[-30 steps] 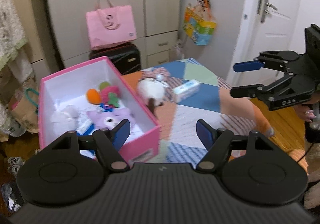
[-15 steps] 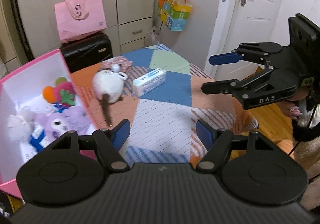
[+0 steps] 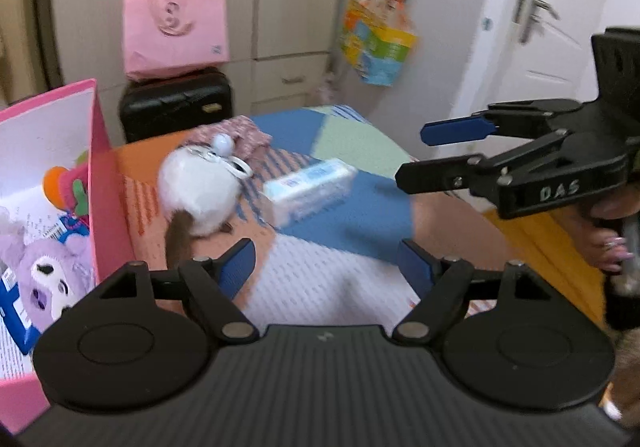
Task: Organize soft objects
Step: 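Move both tools toward the white plush dog and tissue box, then grasp the pink floral cloth with the right gripper while the left gripper closes on the tissue pack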
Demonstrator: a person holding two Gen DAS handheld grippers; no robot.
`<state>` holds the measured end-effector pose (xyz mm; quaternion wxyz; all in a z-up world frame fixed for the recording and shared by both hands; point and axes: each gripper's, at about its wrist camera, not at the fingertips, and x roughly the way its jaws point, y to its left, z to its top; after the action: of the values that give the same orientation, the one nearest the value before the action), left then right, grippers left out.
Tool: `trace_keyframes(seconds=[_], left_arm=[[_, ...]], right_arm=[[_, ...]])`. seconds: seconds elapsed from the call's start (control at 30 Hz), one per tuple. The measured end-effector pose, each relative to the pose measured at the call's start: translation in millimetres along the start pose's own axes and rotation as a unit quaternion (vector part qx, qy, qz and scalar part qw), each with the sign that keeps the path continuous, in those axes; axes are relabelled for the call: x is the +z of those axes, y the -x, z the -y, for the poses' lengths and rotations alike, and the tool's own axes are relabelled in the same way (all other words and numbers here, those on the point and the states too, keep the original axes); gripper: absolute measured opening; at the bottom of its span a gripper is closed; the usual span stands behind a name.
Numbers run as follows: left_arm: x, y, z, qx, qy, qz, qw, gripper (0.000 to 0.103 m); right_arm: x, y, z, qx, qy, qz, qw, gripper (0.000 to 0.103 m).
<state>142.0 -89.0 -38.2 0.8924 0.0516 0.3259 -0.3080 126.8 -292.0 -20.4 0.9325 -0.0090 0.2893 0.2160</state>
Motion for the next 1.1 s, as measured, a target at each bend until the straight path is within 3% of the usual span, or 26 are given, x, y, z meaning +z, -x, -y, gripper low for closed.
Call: trace_keyframes(seconds=[0.1, 0.27, 0.6, 0.83, 1.1], left_arm=[[2, -15, 3, 0.029, -0.002, 0.026, 0.9992, 0.079], [6, -35, 10, 0.044, 0.010, 0.043, 0.9980, 0.086], [10, -85, 24, 0.082, 0.059, 0.059, 0.9931, 0.091], [12, -98, 28, 0.147, 0.064, 0.080, 0.9839, 0.094], [17, -115, 34, 0.157, 0.088, 0.064, 0.9816, 0.094]], right_arm=[[12, -18, 11, 0.009, -0.006, -0.008, 1.000, 0.074], [30, -50, 34, 0.034, -0.034, -0.023, 0.999, 0.075], [59, -110, 62, 0.083, -0.039, -0.076, 0.993, 0.075], [65, -146, 63, 0.103, 0.022, -0.105, 0.989, 0.075], [71, -185, 52, 0.129, 0.102, -0.135, 0.977, 0.079]])
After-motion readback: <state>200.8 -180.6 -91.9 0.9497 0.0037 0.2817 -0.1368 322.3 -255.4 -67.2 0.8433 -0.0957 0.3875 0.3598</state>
